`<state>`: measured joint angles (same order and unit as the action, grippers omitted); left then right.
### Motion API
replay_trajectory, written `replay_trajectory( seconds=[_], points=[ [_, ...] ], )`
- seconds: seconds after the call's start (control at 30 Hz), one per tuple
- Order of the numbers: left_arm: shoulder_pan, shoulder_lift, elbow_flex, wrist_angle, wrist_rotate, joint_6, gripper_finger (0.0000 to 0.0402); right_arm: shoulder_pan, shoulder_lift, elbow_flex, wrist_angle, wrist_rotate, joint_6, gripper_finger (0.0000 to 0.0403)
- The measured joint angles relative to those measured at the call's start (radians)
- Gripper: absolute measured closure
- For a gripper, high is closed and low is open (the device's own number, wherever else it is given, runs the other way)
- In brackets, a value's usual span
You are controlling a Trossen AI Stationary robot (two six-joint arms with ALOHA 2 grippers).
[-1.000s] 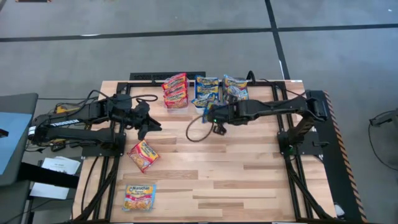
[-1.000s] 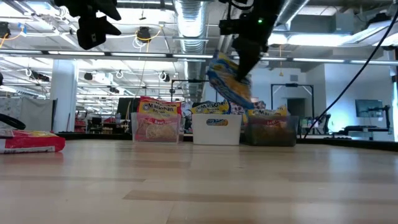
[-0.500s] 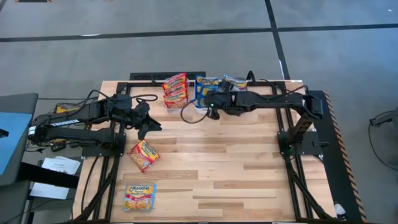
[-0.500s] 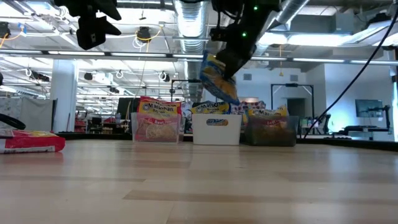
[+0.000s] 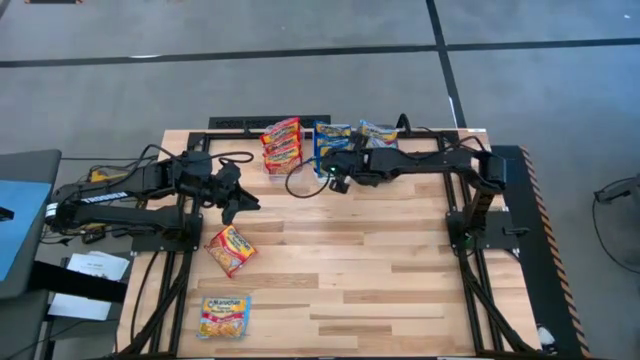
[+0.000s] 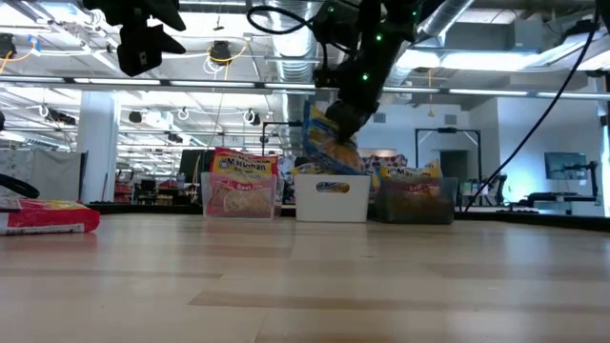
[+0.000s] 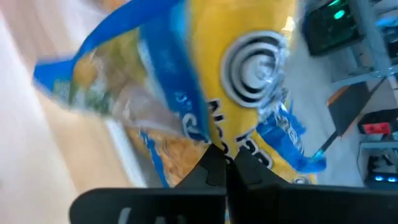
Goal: Sort Maruchan noodles
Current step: Put the blue noodle pack into the white bin
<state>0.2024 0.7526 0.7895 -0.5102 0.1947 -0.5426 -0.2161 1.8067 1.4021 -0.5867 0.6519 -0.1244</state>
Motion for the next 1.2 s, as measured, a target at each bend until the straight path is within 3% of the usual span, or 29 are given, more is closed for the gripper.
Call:
replay_trajectory(
  seconds=[0.5,0.6,1.03,1.2],
  points=[
    [0.0,0.0,0.0,0.0,0.0,0.0,0.0271,-0.049,0.048,-0.001,-0.004,-0.002,0.045,0.0395],
    [0.0,0.0,0.0,-0.001,0.0,0.0,0.0271,-0.047,0.047,-0.001,0.002,-0.054,0.04,0.0391],
    [0.0,0.0,0.0,-0.001,0.0,0.0,0.0271,-0.034,0.038,0.0,-0.008,-0.078,0.03,0.0303],
    [0.0,0.0,0.0,-0.002,0.0,0.0,0.0271,-0.03,0.038,0.084,-0.154,-0.078,0.059,0.0288]
  ],
)
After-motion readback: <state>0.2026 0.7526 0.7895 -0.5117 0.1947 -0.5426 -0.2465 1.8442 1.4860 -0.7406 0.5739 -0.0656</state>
